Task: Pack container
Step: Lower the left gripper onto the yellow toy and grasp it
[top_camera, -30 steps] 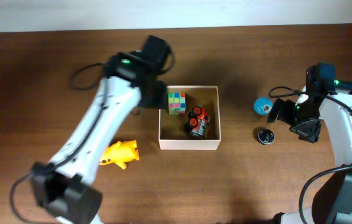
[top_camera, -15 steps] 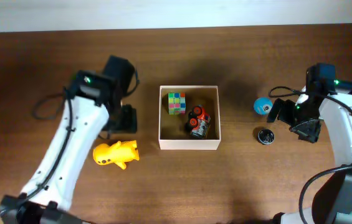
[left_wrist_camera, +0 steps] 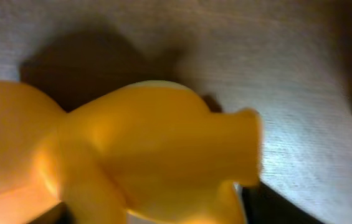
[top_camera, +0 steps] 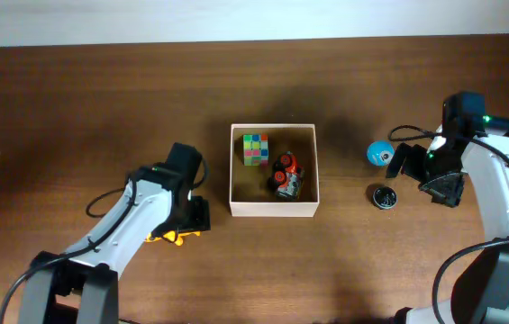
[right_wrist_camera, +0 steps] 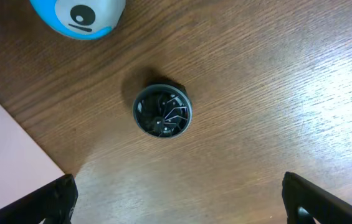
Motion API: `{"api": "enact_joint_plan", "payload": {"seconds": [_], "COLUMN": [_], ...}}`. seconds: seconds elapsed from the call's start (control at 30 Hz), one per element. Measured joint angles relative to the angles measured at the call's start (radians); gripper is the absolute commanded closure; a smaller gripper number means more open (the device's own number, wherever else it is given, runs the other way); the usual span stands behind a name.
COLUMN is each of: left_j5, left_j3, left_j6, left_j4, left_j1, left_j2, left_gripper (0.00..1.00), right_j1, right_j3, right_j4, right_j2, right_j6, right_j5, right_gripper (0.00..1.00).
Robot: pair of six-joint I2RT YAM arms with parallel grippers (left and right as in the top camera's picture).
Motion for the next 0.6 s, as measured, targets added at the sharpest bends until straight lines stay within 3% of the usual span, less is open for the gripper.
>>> {"api": "enact_joint_plan", "payload": {"seconds": [0.03, 0.1, 0.37, 0.6], "left_j5": [-0.007, -0.019, -0.032, -0.014], "left_j3": [-0.014, -0.03, -0.031, 0.195], "left_j6": [-0.005, -0.011, -0.013, 0.037], "left_j4": [0.017, 0.03, 0.033, -0.192], "left_j1": [0.0, 0.001, 0.002, -0.01], "left_j2": [-0.003, -0.007, -0.033, -0.103], "left_gripper": [0.71, 0.83, 0.89, 0.95], "right_j1": [0.0, 0.0, 0.0, 0.0], "right_j3": [0.0, 0.0, 0.0, 0.0], "right_j4": [0.0, 0.0, 0.001, 0.001], "right_j2": [0.0, 0.0, 0.0, 0.0], "right_j6": [0.0, 0.0, 0.0, 0.0], "right_j5": [0.0, 0.0, 0.0, 0.0], "right_gripper": [0.01, 0.01, 0.01, 0.01]}}
